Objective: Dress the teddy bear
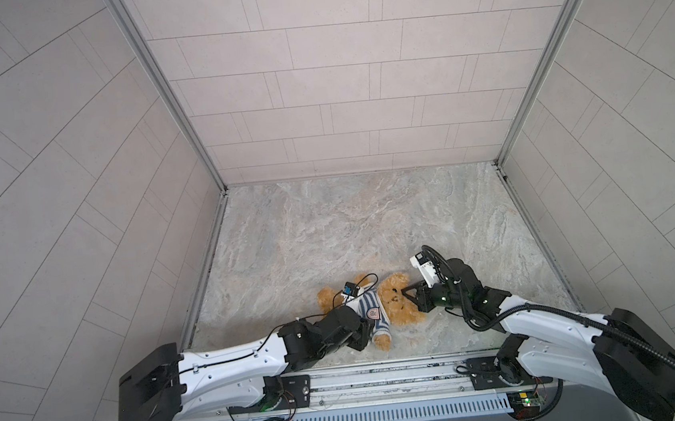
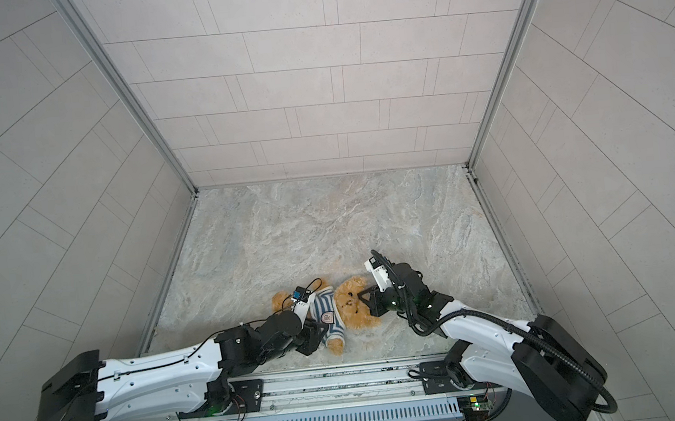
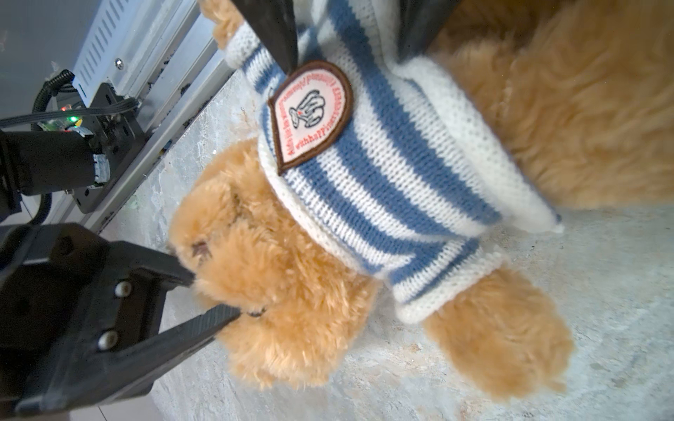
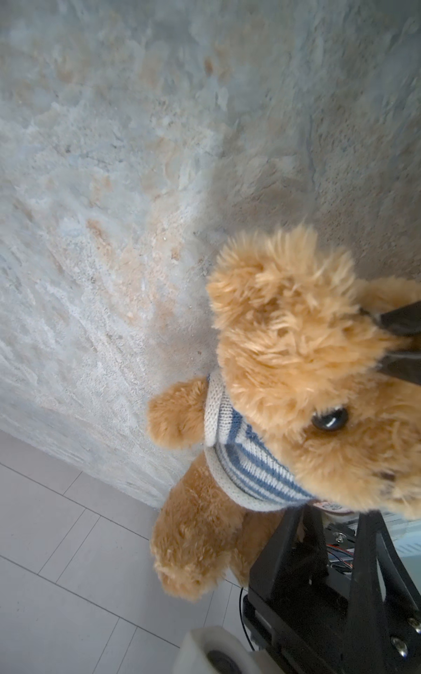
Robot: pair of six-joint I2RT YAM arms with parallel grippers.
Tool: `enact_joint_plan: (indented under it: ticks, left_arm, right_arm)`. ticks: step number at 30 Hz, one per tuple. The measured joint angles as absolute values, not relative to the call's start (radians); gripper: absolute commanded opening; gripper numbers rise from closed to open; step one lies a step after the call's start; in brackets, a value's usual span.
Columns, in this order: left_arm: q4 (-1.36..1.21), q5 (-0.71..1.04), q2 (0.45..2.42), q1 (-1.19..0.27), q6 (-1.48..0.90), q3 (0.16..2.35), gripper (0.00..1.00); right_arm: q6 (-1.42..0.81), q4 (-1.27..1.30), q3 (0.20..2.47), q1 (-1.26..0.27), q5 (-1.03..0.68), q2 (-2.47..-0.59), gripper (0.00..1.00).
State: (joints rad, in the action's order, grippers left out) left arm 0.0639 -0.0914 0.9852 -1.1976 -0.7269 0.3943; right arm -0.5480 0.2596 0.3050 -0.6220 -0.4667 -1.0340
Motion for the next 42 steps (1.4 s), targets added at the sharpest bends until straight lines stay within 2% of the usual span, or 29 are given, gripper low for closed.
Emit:
enact_joint_plan:
  ticks: [6,12,16,25,30,38,42]
  left_arm:
    - [0.19,-0.044,0.821,-1.12,-0.737,0.408,0.61]
    - [0.227,0.042,0.684,-0.979,-0.759,0.408,0.56]
    - [0.22,0.086,0.713,-0.956,-0.768,0.408,0.55]
    - [0.135,0.126,0.853,-0.956,-0.797,0.409,0.45]
    - [0.082,0.13,0.928,-0.956,-0.814,0.422,0.34]
    - [0.017,0.123,0.947,-0.955,-0.862,0.42,0.02]
    - [0.013,0.105,0.938,-0.955,-0.868,0.411,0.0]
  right_arm:
    - [-0.392,0.133,0.356,-0.628,-0.436,-0.882,0.0]
    - [-0.224,0.016,0.426,-0.643,-0.397,-0.828,0.0]
    - [-0.165,0.001,0.43,-0.67,-0.374,-0.817,0.0]
    - [-0.092,0.024,0.43,-0.762,-0.299,-0.807,0.0]
    - [-0.077,0.029,0.43,-0.781,-0.276,-0.785,0.0]
    - [-0.067,0.033,0.414,-0.788,-0.245,-0.727,0.0]
    - [-0.062,0.024,0.414,-0.788,-0.226,-0.698,0.0]
